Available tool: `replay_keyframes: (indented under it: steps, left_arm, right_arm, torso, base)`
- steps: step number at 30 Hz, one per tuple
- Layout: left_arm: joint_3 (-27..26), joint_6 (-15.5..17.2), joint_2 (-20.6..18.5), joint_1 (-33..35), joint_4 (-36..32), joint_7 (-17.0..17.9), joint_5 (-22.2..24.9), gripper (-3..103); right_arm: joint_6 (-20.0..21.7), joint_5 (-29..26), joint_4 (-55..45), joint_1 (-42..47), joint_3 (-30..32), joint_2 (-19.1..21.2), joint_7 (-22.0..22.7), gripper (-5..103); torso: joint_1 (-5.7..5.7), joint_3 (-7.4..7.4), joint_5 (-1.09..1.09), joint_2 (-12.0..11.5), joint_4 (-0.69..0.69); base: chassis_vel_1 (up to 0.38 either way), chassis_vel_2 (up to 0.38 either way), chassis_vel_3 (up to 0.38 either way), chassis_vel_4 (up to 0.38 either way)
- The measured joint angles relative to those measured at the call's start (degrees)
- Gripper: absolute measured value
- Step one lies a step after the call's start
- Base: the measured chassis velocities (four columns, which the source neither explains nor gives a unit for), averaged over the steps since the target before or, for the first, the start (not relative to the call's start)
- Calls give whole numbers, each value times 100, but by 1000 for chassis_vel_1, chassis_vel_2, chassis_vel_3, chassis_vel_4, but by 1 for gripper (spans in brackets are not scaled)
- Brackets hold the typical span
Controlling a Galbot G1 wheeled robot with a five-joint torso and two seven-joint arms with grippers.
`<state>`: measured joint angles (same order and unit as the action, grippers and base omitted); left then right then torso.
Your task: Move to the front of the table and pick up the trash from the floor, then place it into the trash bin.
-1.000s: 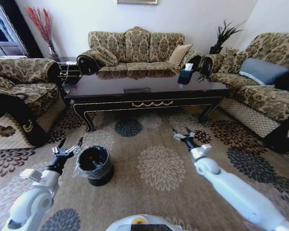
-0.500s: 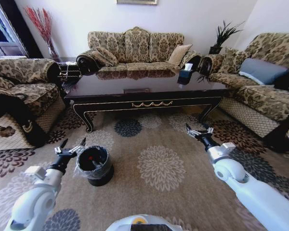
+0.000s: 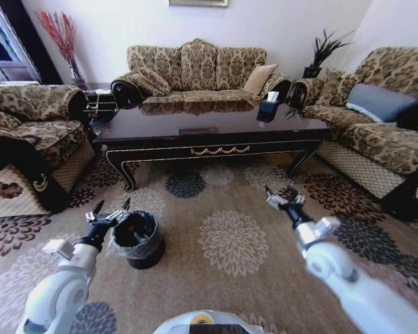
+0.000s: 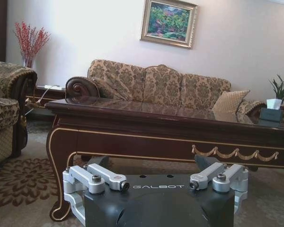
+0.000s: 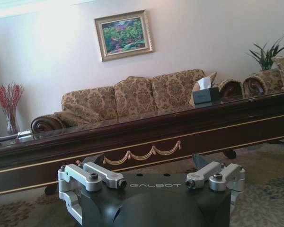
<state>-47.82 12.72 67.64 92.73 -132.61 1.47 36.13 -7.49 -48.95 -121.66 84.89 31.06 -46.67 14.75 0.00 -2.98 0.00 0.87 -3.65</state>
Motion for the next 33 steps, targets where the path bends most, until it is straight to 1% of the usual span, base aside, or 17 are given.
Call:
replay_keyframes:
  steps: [1,3,4,7,9,11,14,15,17,19,20,27,33]
  left_arm:
    - [0,0,0,0,0,0,0,100]
    - [80,-5,54,-9,-37,-12,-105,100]
    - [80,-5,54,-9,-37,-12,-105,100]
    - [125,-5,97,-4,-82,-19,-193,100]
    - [123,-7,101,4,-94,-19,-214,100]
    - [120,-7,101,6,-96,-19,-215,100]
    - [44,-47,110,79,-118,-19,-213,100]
    - [44,-47,110,79,-118,-19,-213,100]
    - [11,-66,128,134,-137,-19,-203,100]
    - [-10,-70,154,181,-166,-16,-188,100]
    - [-13,-70,166,199,-172,-12,-186,100]
    - [-17,-65,217,286,-198,41,-212,100]
    - [-5,-65,259,309,-222,52,-237,100]
  right_arm:
    - [0,0,0,0,0,0,0,100]
    - [-20,31,-61,102,359,-74,-63,100]
    - [-20,31,-61,102,359,-74,-63,100]
    - [-28,284,-141,184,712,-109,-164,100]
    - [-20,452,-236,285,811,-191,-215,100]
    - [-20,470,-252,303,817,-205,-222,100]
    - [-60,667,-447,556,839,-378,-355,100]
    - [-60,667,-447,556,839,-378,-355,100]
    - [-103,856,-496,657,859,-434,-476,100]
    - [-155,1059,-527,735,872,-474,-588,100]
    - [-170,1105,-557,770,871,-488,-616,100]
    - [-183,1103,-671,907,874,-551,-658,100]
    - [-215,1049,-711,987,939,-564,-736,100]
  torso:
    - [0,0,0,0,0]
    - [0,0,0,0,1]
    - [0,0,0,0,1]
    - [0,0,0,0,2]
    - [0,0,-1,0,1]
    - [0,0,-1,0,1]
    - [0,0,0,0,1]
    - [0,0,0,0,1]
    - [0,0,0,0,2]
    - [0,-1,0,0,0]
    - [0,-1,0,0,2]
    - [1,-1,0,0,2]
    - [0,0,1,0,1]
  base:
    - [0,0,0,0]
    - [0,0,0,0]
    - [0,0,0,0]
    - [0,0,0,0]
    - [0,0,0,0]
    - [0,0,0,0]
    - [0,0,0,0]
    - [0,0,0,0]
    - [9,-26,-18,11]
    - [50,-55,-43,35]
    - [72,-59,-89,74]
    - [135,-135,-142,147]
    - [243,-269,-261,250]
